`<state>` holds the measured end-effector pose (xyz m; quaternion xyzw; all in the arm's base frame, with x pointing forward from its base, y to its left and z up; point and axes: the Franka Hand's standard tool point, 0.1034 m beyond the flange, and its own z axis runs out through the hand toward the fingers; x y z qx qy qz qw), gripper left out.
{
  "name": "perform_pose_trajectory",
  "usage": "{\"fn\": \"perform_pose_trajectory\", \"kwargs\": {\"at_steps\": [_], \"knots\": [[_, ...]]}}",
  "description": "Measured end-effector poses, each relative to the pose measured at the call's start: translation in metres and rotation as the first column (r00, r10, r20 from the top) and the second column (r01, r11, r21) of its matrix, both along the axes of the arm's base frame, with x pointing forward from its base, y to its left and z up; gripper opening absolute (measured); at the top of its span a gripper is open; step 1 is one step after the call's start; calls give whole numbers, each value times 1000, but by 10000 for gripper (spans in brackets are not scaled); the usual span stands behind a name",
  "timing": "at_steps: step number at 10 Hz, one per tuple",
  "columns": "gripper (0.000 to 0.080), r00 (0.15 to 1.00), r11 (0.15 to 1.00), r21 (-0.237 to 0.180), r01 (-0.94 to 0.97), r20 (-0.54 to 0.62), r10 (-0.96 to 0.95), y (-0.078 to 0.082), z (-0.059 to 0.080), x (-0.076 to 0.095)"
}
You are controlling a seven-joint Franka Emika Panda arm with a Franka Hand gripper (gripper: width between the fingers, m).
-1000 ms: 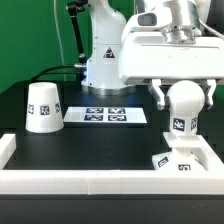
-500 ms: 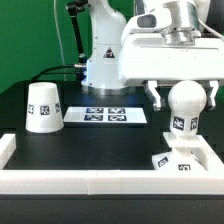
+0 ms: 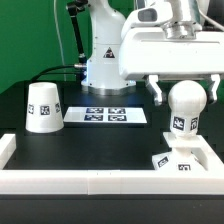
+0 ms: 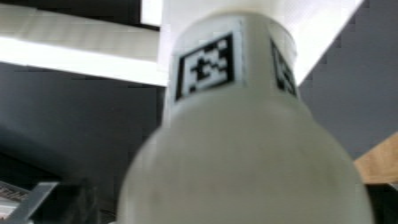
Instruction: Assemble lamp
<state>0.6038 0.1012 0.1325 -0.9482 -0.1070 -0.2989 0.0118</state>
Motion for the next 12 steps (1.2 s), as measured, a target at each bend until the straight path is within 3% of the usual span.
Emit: {"fn": "perform_pose_trajectory", "kwargs": {"at_steps": [2, 5, 6, 8, 12], "knots": [[699, 1000, 1000, 5, -4, -6, 4, 1, 10, 0], [699, 999, 1000, 9, -7, -32, 7, 2, 6, -1], [699, 993, 1000, 21, -16, -119, 19, 4, -3, -6], [699, 962, 999, 46, -28, -272, 40, 6, -5, -6], [699, 859, 997, 38, -62, -507, 73, 4, -8, -10]]}}
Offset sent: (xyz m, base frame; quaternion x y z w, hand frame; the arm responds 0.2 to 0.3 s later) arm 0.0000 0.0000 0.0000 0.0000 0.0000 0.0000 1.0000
